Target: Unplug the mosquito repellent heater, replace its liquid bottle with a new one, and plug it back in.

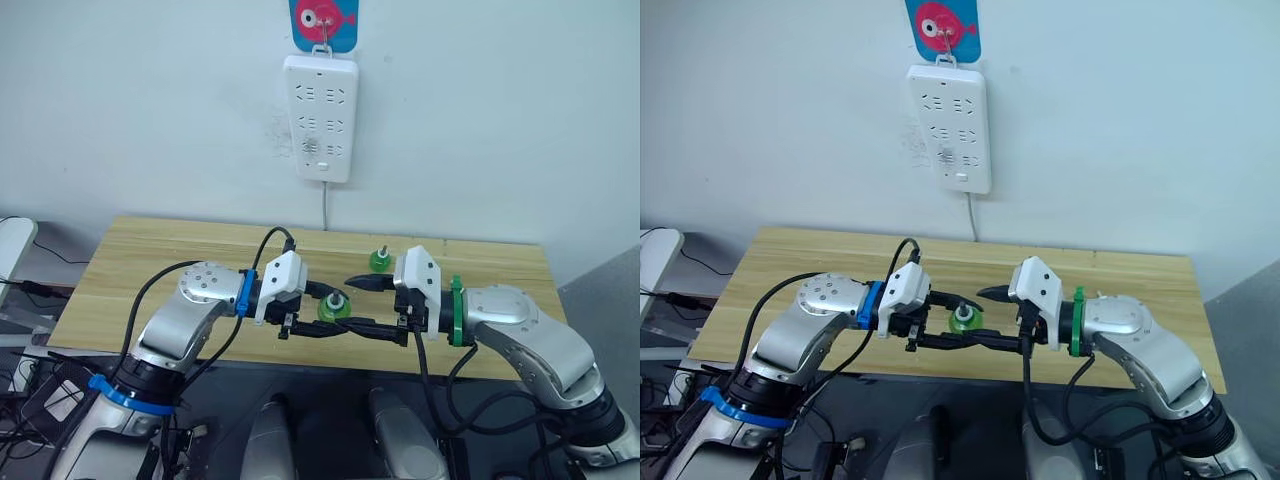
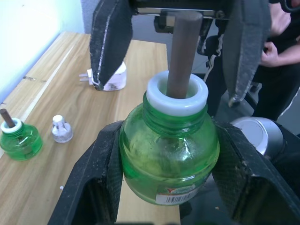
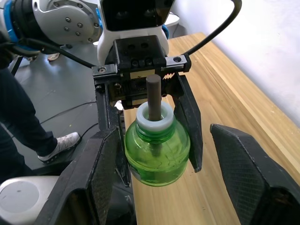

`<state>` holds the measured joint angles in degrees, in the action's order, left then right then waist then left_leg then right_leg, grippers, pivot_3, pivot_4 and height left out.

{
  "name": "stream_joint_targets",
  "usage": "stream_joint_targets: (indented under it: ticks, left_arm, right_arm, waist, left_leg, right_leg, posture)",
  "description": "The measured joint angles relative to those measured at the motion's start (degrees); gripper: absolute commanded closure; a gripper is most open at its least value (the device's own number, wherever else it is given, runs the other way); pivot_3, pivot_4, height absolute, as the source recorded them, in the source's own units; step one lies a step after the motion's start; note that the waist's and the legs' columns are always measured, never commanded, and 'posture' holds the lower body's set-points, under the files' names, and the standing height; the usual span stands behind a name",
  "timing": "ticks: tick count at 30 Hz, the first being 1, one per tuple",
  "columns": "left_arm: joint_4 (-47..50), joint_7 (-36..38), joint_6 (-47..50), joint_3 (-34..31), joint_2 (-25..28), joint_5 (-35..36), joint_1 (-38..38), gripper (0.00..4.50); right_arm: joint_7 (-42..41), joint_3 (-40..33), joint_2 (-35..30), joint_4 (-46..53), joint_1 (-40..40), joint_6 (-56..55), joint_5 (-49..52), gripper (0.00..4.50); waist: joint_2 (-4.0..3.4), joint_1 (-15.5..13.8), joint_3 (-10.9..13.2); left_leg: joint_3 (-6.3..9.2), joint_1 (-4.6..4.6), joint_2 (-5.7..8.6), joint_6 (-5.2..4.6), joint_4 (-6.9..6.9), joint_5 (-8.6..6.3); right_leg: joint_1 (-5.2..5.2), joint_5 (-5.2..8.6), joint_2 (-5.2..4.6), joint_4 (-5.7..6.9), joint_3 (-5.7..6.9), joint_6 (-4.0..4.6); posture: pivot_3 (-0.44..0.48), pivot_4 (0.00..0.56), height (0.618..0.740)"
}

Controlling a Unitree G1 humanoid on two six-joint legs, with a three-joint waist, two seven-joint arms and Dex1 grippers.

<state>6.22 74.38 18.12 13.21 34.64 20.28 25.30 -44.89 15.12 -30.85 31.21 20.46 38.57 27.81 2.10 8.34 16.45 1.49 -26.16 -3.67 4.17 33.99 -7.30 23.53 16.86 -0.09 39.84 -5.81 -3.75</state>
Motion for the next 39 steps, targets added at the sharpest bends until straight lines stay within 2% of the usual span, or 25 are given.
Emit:
stream_joint_targets:
  ticks: [2,4,6,10,11,20,25,27,29,31,35,38,39]
  left_arm:
    - [0.0,0.0,0.2,0.0,-0.5,0.0,0.3,2.22]
    - [0.0,0.0,0.3,0.0,-0.8,0.0,0.3,2.22]
    - [0.0,0.0,0.5,0.0,-0.9,0.1,0.3,2.22]
    - [0.0,0.0,1.6,0.0,-0.9,0.4,0.3,2.22]
    - [0.1,-0.1,1.7,0.0,-1.0,0.4,0.3,2.22]
    - [0.2,-1.5,2.7,-0.2,-2.1,1.0,0.3,2.22]
    - [-0.1,-3.0,1.5,-0.8,-3.5,1.2,0.4,0.5]
    - [-0.4,-3.1,0.5,-0.9,-3.4,0.9,0.3,0.0]
    - [-2.0,-3.4,0.0,-1.1,-3.0,0.7,-0.3,0.0]
    - [-2.5,-3.9,0.5,-1.6,-2.8,0.8,-1.4,0.0]
    - [-0.6,-9.3,6.0,-5.3,-4.8,4.6,-7.2,0.0]
    - [5.0,-16.6,14.7,-9.2,-9.7,12.4,-10.3,0.0]
    - [7.0,-19.0,18.2,-11.2,-11.3,17.0,-11.0,0.0]
  right_arm:
    - [0.1,0.5,1.0,0.0,0.6,0.0,0.0,1.27]
    - [0.2,0.9,1.9,-0.1,0.7,-0.1,-0.1,1.63]
    - [0.3,1.2,2.3,-0.3,0.7,-0.5,-0.4,2.19]
    - [0.4,1.7,2.4,-1.2,0.7,-1.5,-2.0,3.65]
    - [0.4,1.8,2.3,-1.3,0.6,-1.9,-2.1,3.73]
    - [-0.9,1.7,1.6,-1.7,0.4,-4.8,-4.0,3.72]
    - [-1.4,1.1,1.5,-2.5,0.5,-5.3,-3.8,3.72]
    - [-1.5,0.1,1.5,-2.5,0.5,-5.0,-3.3,3.72]
    - [-1.4,-2.2,1.5,-2.4,1.0,-3.9,-1.4,3.72]
    - [-1.0,-4.2,1.5,-2.4,1.2,-2.2,0.5,3.72]
    - [4.5,-14.0,3.2,-2.2,1.1,6.5,10.0,3.72]
    - [11.9,-20.7,7.3,-2.2,0.4,12.7,18.4,3.72]
    - [14.8,-22.3,9.1,-2.2,0.2,14.7,21.7,3.72]
  waist:
    - [-0.01,0.1,0.0]
    - [0.0,0.1,0.0]
    - [0.0,0.1,0.0]
    - [0.0,0.1,0.0]
    - [0.0,0.1,0.0]
    - [0.0,0.0,0.0]
    - [0.0,0.1,0.0]
    - [0.0,0.1,0.0]
    - [0.0,0.1,0.0]
    - [0.0,0.2,0.0]
    - [0.02,0.3,-0.1]
    - [0.03,0.1,-0.1]
    - [0.04,0.2,-0.1]
  left_leg:
    - [0.01,0.0,-0.01,0.0,0.0,0.0]
    - [0.02,0.0,0.0,0.0,0.0,0.0]
    - [0.02,0.0,0.0,0.0,0.02,0.0]
    - [0.01,0.0,0.0,0.0,0.04,0.01]
    - [0.01,0.0,0.0,0.01,0.04,0.01]
    - [0.03,0.01,0.0,0.01,0.04,0.01]
    - [0.02,0.01,0.0,0.01,0.08,0.01]
    - [0.03,0.02,0.0,0.01,0.08,0.01]
    - [0.02,0.03,0.0,0.01,0.08,0.01]
    - [0.02,0.03,0.0,0.01,0.08,0.01]
    - [0.07,0.01,0.01,0.01,0.07,0.01]
    - [0.14,0.01,0.01,0.01,0.09,0.01]
    - [0.14,0.01,0.01,0.0,0.1,0.01]
  right_leg:
    - [0.0,0.0,0.01,0.02,0.01,0.0]
    - [-0.01,0.0,0.01,0.02,0.02,0.0]
    - [-0.02,0.0,0.0,0.02,0.01,0.0]
    - [-0.03,0.0,0.0,0.02,0.0,0.0]
    - [-0.03,0.0,0.0,0.02,0.01,0.0]
    - [-0.03,-0.01,0.01,0.05,0.02,-0.01]
    - [-0.05,-0.01,0.0,0.05,0.01,-0.02]
    - [-0.05,-0.02,0.01,0.08,0.02,-0.02]
    - [-0.05,-0.02,0.01,0.08,0.02,-0.02]
    - [-0.05,-0.02,0.0,0.08,0.01,-0.02]
    - [-0.08,-0.06,-0.01,0.1,0.03,0.03]
    - [-0.12,-0.06,-0.01,0.12,0.08,0.01]
    - [-0.12,-0.05,0.0,0.12,0.08,-0.02]
  posture:
    - [-0.239,0.239,0.724]
    - [-0.237,0.237,0.724]
    - [-0.236,0.236,0.724]
    - [-0.233,0.235,0.724]
    - [-0.232,0.234,0.724]
    - [-0.234,0.235,0.724]
    - [-0.238,0.229,0.724]
    - [-0.238,0.229,0.724]
    - [-0.248,0.24,0.724]
    - [-0.251,0.225,0.724]
    - [-0.25,0.235,0.724]
    - [-0.248,0.229,0.724]
    - [-0.248,0.233,0.724]
